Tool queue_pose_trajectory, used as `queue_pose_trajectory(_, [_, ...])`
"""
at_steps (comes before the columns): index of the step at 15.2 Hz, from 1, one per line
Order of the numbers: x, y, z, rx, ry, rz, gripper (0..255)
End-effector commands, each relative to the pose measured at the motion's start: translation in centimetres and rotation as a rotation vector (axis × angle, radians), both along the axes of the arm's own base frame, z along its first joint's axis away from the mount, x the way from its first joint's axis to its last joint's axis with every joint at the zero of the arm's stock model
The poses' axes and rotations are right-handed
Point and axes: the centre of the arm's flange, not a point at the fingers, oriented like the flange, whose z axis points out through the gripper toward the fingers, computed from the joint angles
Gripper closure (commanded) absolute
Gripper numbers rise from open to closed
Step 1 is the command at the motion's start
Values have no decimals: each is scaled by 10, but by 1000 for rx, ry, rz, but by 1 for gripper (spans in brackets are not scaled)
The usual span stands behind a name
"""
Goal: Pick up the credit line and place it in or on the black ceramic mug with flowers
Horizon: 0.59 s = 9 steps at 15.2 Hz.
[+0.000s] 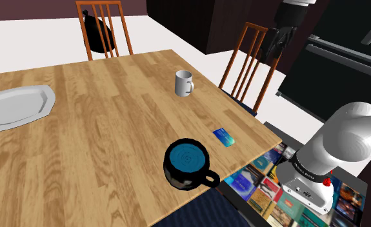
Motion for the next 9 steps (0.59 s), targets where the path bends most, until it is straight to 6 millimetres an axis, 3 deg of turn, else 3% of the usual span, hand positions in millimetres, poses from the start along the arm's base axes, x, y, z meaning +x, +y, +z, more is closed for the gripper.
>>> queue_pose_trajectory(1, [0,0,0,0,0,0,0])
queue_pose_trajectory(9, [-14,62,-82,5,47,-54,0])
